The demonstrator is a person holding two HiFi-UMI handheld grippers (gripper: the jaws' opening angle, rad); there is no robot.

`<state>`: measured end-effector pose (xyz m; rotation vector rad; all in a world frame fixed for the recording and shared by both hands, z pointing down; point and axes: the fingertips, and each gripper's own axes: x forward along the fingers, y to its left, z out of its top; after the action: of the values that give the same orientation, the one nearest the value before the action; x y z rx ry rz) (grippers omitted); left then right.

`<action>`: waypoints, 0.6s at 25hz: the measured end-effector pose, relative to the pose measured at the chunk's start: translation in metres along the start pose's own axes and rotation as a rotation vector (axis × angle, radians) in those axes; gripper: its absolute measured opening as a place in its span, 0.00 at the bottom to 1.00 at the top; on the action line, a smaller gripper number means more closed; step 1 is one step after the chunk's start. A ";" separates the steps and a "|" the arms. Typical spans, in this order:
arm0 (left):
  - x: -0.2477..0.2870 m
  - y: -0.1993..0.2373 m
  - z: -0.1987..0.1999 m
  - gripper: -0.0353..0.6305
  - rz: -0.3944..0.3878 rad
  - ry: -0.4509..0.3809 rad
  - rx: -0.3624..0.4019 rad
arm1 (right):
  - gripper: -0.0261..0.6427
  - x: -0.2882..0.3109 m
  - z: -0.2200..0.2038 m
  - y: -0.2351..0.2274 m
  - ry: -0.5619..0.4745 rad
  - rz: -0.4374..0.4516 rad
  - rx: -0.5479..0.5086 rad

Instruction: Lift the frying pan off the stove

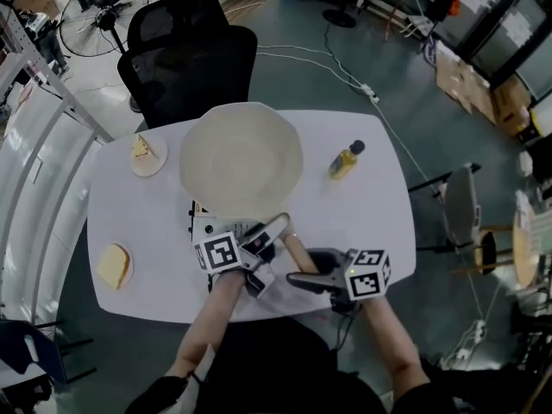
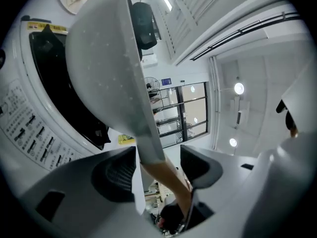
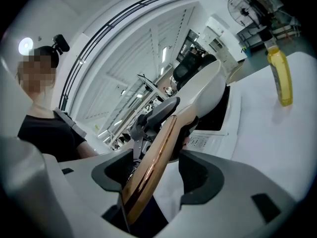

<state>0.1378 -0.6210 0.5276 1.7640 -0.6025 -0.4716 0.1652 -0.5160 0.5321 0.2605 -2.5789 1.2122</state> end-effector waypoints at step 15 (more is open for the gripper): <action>0.012 0.012 0.002 0.38 0.016 0.035 -0.003 | 0.28 0.011 0.005 -0.003 0.042 0.080 0.181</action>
<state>0.1439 -0.6323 0.5385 1.7602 -0.5907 -0.4299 0.1546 -0.5225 0.5351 0.1687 -2.4677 1.4665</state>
